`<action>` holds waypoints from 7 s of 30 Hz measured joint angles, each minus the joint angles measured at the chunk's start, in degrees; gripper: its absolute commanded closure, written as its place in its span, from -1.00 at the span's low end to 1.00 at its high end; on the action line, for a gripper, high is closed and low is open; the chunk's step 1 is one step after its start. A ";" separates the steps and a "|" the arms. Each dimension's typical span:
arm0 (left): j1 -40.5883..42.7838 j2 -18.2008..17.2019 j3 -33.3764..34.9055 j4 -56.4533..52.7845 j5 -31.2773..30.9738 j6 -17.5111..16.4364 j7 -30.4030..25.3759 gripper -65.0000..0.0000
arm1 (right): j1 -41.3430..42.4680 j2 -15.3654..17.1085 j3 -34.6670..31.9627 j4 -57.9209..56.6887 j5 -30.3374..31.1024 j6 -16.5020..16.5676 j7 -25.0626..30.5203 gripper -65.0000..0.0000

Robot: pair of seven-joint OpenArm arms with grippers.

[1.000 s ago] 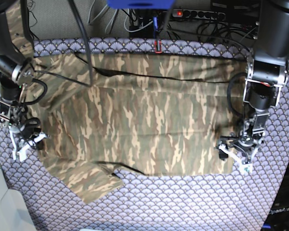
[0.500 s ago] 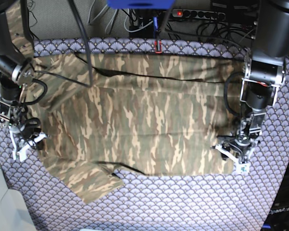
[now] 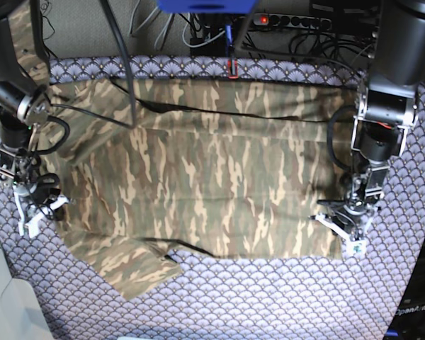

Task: Fold the T-shirt properly
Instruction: 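Lift the hem with both grippers and fold it toward the collar, then lower the folded hem onto the shirt and release with the right gripper, then move the right gripper down to the hanging sleeve and grasp it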

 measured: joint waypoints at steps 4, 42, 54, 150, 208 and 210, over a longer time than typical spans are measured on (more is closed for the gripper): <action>0.83 -0.61 0.00 6.19 0.46 0.66 8.26 1.00 | -1.49 -0.44 0.04 7.19 0.44 3.08 -0.22 1.00; 28.68 -5.44 -22.60 63.14 -3.91 -0.24 44.50 1.00 | -29.70 -9.46 12.46 53.62 3.23 6.43 -9.79 1.00; 38.64 -5.31 -28.20 75.56 -3.93 -0.22 48.57 1.00 | -40.00 -12.92 12.63 66.29 3.41 6.25 -9.44 1.00; 52.39 -4.50 -29.92 76.19 -3.30 -0.02 48.89 0.56 | -57.18 -11.02 16.33 66.40 3.45 6.01 -2.51 0.14; 53.59 -2.89 -30.23 76.19 -2.73 0.35 48.63 -0.72 | -31.93 0.04 11.19 66.23 3.30 5.73 -26.08 0.14; 53.59 -2.91 -30.01 76.19 -2.71 0.37 48.63 -0.72 | -30.62 0.11 8.72 66.23 3.39 5.73 -27.47 0.14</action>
